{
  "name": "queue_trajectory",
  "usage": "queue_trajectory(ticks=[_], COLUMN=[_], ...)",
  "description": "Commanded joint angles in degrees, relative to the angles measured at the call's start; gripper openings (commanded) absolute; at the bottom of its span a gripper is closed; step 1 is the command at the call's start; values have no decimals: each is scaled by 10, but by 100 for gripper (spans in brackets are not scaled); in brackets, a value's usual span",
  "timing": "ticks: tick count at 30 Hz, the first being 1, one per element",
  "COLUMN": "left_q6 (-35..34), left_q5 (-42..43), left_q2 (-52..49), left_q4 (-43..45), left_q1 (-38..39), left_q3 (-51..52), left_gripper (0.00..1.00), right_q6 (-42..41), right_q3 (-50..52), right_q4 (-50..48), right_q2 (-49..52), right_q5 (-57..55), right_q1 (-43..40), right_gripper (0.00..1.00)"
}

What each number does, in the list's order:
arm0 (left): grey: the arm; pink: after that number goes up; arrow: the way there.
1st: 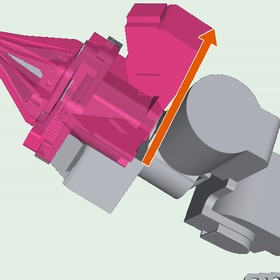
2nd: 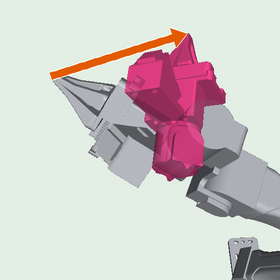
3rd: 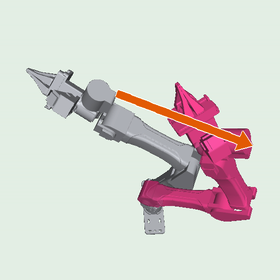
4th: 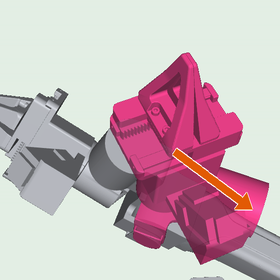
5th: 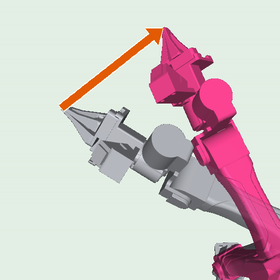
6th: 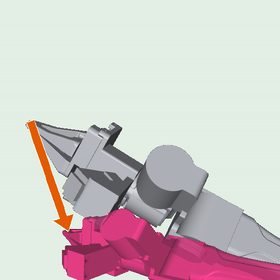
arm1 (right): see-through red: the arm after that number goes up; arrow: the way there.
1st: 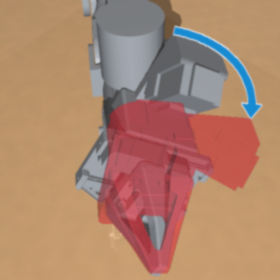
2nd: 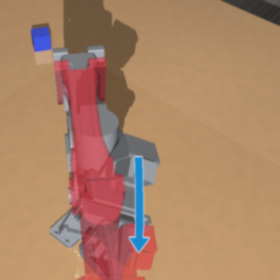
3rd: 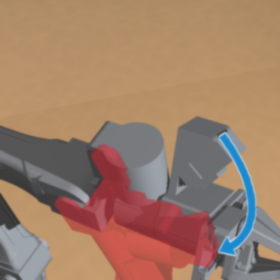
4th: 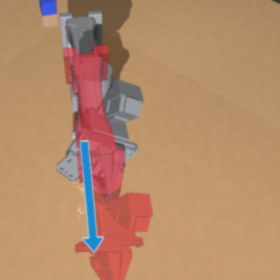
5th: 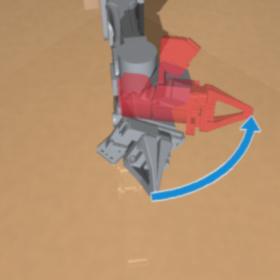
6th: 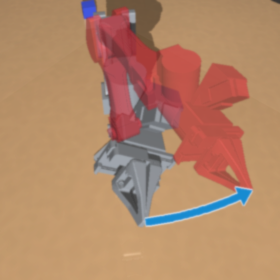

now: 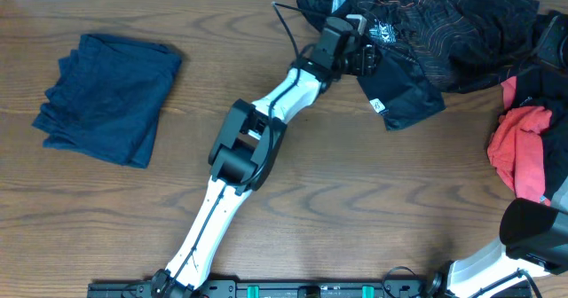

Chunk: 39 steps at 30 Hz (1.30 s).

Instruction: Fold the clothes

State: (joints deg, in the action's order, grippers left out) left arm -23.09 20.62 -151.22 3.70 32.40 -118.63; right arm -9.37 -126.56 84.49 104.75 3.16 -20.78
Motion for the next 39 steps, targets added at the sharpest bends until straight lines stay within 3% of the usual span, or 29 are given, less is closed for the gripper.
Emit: queue_trajectory(ticks=[1,10,19,22,24,26,27,33,39], left_q6=[-34,-49,-51,-52,-52,-53,-53,-51,-5], left_q5=[-53,-156,-158,-157,-157,-155,-149,-101,-93], left_q2=[-31,-31,-60,-67,-67,-67,-66,-47,66], left_q4=[-12,-19,-25,-23,-18,-13,-12,-59,-264], left_q1=[2,4,10,12,12,13,13,7,-34], left_q3=[2,2,3,3,3,3,3,3,3], left_gripper=[75,66,54,44,31,10,6,6,6], right_q6=[9,9,9,9,9,9,9,13,13], right_q3=[-3,-3,-3,-3,-3,-3,-3,-3,-3], right_q4=[2,12,15,17,17,16,16,16,14], right_q2=[-8,-9,-9,-9,-9,-9,-9,-9,-9], right_q5=[3,3,25,24,24,24,24,22,14], right_q1=[2,2,2,2,2,2,2,2,2], right_gripper=[1,1,1,1,1,1,1,1,1])
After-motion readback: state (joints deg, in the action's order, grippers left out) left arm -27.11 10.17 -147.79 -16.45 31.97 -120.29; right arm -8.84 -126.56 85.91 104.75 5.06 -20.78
